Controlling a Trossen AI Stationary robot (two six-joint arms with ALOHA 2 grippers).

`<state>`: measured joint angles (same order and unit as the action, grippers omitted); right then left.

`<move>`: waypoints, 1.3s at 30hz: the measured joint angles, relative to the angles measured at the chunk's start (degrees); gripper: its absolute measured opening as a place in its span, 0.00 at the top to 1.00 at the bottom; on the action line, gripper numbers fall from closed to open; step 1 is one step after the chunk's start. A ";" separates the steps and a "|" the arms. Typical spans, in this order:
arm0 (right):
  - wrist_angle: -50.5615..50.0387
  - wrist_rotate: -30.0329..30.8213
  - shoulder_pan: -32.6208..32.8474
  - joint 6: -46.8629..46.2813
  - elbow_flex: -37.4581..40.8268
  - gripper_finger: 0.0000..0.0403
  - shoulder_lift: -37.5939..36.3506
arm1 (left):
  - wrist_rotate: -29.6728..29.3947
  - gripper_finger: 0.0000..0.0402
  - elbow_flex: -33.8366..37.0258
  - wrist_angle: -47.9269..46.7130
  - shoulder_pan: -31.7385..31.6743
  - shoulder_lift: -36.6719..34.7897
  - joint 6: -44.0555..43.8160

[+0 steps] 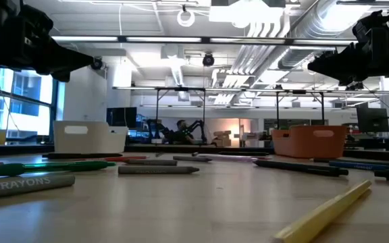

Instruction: Sort crayons/erasers/pens/pencils in bins

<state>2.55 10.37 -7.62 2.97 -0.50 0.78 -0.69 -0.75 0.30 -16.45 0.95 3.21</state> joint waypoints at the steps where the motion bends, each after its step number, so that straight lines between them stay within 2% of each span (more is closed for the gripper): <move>1: 0.00 -0.01 -0.01 -0.01 -0.01 1.00 0.01 | 0.00 1.00 0.00 0.02 0.00 0.00 0.02; 27: 0.00 0.00 0.00 -0.01 0.01 1.00 -0.01 | 0.00 1.00 0.00 1.64 -0.02 0.00 -0.27; 35: 0.00 0.00 0.00 -0.01 -0.01 1.00 -0.01 | 0.00 1.00 0.00 6.35 -0.02 0.00 -12.76; 39: 0.00 0.00 -0.01 0.00 0.00 1.00 0.00 | 0.02 1.00 -0.02 7.03 -0.02 0.02 -13.58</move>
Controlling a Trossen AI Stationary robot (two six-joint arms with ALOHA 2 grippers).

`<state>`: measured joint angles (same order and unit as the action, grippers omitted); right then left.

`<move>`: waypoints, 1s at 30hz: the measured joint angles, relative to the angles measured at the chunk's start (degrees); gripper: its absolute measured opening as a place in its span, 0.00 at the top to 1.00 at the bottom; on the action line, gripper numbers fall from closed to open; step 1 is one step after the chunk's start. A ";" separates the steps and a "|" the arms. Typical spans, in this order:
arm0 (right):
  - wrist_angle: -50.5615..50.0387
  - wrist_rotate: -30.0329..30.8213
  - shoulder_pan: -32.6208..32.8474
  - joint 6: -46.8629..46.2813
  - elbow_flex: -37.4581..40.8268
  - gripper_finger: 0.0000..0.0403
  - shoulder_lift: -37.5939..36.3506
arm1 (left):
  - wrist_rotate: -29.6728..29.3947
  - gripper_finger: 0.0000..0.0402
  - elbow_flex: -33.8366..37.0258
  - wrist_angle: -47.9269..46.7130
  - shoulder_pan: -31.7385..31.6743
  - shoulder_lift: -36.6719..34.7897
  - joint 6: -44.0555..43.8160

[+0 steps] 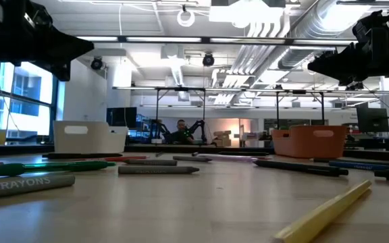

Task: Sort crayons/erasers/pens/pencils in bins
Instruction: Put the bottom red pencil into the white bin

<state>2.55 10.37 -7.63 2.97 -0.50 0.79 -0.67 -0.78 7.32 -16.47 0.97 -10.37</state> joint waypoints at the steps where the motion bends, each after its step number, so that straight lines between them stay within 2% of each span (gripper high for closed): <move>1: 0.00 -0.01 0.00 -0.01 0.01 1.00 0.00 | 0.00 1.00 0.00 0.38 0.00 -0.02 -0.02; 7: 0.00 0.00 0.01 -0.01 -0.01 1.00 -0.01 | -0.41 1.00 0.00 0.18 0.00 0.11 0.00; 11: 0.00 0.00 0.01 0.01 -0.01 1.00 -0.01 | -5.05 1.00 0.00 0.87 0.02 0.13 1.04; 14: 0.00 0.00 0.01 -0.01 -0.01 1.00 -0.01 | -6.28 1.00 0.00 1.01 0.00 0.13 2.42; 19: 0.00 -0.01 0.01 0.00 0.01 1.00 0.00 | -0.11 1.00 0.00 0.77 0.04 0.13 6.14; 30: 0.00 0.00 0.01 0.00 0.00 1.00 0.01 | 2.60 1.00 -0.23 -0.25 0.04 0.13 9.83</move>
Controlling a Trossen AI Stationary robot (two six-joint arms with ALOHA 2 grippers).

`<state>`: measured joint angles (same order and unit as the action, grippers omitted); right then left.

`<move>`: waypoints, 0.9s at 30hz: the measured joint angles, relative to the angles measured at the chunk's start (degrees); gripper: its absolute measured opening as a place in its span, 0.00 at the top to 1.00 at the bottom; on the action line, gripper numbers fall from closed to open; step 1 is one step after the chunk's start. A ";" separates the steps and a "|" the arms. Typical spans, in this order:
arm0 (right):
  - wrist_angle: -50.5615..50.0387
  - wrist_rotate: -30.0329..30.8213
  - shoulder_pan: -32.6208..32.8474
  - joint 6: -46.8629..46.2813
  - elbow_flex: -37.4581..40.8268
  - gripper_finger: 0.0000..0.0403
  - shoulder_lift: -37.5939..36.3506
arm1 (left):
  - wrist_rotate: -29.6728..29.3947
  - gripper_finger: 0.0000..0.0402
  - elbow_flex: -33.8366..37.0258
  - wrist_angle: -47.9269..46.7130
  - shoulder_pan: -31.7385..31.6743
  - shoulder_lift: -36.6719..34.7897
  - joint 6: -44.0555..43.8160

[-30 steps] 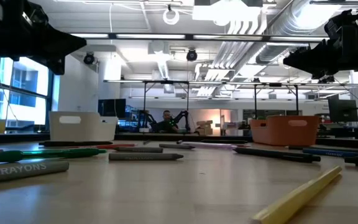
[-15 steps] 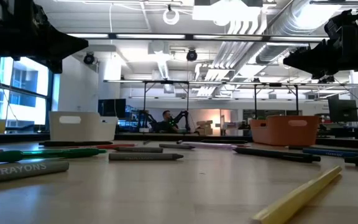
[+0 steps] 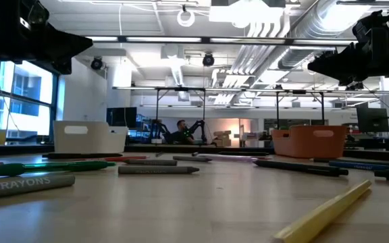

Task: Sort crayons/erasers/pens/pencils in bins
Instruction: Put the bottom red pencil into the white bin

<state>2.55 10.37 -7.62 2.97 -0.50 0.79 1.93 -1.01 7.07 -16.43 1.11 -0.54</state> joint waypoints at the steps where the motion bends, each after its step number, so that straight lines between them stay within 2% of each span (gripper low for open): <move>1: 0.00 0.00 0.00 -0.01 -0.01 1.00 0.00 | 0.00 1.00 -0.27 -0.92 -0.02 0.02 0.35; 6: 0.00 0.00 0.00 0.00 0.01 1.00 -0.01 | -1.87 1.00 -1.81 -1.78 -0.02 0.79 0.70; 11: 0.00 0.00 0.00 0.00 0.00 1.00 -0.01 | -2.80 1.00 -5.43 -3.70 -0.04 5.02 1.18; 18: 0.00 0.00 0.00 -0.01 -0.01 1.00 0.00 | -3.38 1.00 -11.18 -7.22 -0.03 15.79 2.28; 27: 0.00 0.00 0.01 -0.01 0.01 1.00 -0.01 | -6.54 1.00 -16.32 -7.34 -0.04 31.53 2.69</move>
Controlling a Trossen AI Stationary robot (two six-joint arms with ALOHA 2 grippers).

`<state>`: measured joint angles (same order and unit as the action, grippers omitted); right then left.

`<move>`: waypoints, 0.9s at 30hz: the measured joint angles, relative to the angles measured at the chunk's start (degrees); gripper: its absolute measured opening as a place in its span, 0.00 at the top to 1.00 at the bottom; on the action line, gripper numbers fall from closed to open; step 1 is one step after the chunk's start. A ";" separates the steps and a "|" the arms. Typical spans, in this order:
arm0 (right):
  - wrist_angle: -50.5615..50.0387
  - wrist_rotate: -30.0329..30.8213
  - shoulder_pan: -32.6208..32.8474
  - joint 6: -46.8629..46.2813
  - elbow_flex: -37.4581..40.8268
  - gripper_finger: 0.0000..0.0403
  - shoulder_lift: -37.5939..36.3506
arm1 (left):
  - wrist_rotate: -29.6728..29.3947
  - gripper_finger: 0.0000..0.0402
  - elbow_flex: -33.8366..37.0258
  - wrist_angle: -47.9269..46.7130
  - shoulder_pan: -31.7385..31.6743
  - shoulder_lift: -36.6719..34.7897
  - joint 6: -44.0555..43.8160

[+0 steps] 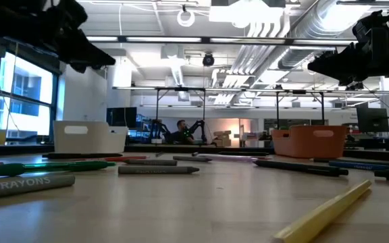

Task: Sort crayons/erasers/pens/pencils in bins
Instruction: Put the bottom red pencil into the white bin

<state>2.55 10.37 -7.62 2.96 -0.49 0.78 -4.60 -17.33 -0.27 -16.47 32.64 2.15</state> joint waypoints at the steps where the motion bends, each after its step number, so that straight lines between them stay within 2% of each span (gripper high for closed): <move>1: 0.00 0.00 0.00 0.00 0.00 1.00 0.02 | -0.02 1.00 -0.70 -0.02 0.00 1.52 0.03; 6: 0.00 0.00 0.00 0.00 -0.02 1.00 0.00 | -0.05 1.00 -4.80 -1.72 0.00 8.65 -0.18; 14: 0.00 -0.01 -0.01 0.00 0.00 1.00 0.00 | -0.52 1.00 -12.58 -11.13 0.02 20.17 -3.80; 19: 0.00 0.00 -0.02 0.02 -0.02 1.00 0.00 | -0.81 1.00 -16.79 -17.95 0.02 26.17 -7.99; 27: 0.00 0.00 0.00 0.00 0.00 1.00 0.00 | -0.96 0.99 -20.17 -22.22 0.02 33.49 -15.08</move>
<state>2.55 10.37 -7.62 2.96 -0.49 0.78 -5.56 -37.50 -22.49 -16.45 66.13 -12.94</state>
